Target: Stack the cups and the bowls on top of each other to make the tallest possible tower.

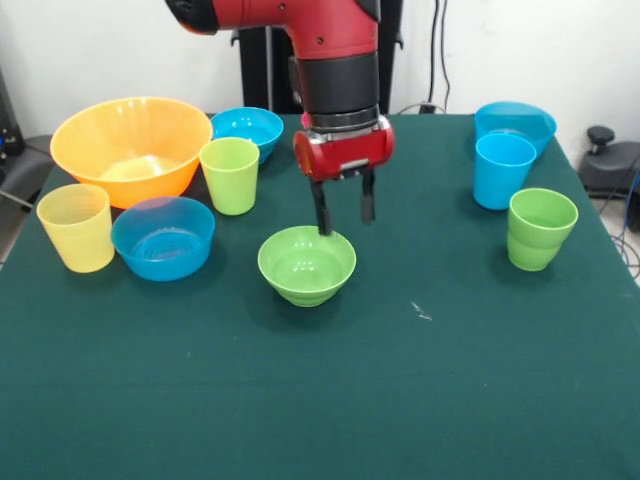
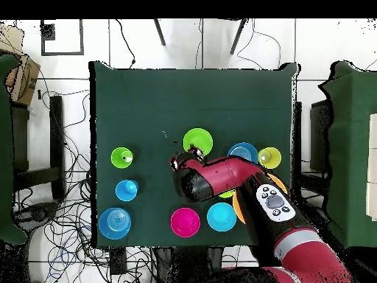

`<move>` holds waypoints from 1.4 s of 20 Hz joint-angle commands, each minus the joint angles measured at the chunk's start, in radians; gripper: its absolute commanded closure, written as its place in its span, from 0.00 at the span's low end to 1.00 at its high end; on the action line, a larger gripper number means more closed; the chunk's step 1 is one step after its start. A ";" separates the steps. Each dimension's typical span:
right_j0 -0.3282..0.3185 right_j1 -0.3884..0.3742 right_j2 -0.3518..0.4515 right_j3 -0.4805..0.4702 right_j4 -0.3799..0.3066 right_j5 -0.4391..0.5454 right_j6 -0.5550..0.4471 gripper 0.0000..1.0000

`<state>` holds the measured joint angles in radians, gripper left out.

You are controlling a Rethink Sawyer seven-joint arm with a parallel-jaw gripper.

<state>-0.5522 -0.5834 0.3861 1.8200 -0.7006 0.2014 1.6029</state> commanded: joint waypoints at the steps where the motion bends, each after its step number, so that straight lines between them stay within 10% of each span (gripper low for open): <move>1: 0.032 -0.006 0.058 -0.070 0.090 0.387 -0.132 0.00; 11: 0.017 -0.001 0.102 -0.085 0.097 0.576 -0.141 0.00; 28: 0.039 -0.100 0.226 0.051 0.124 0.452 -0.008 0.00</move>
<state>-0.5466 -0.6497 0.5437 1.8261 -0.6022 0.6736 1.6029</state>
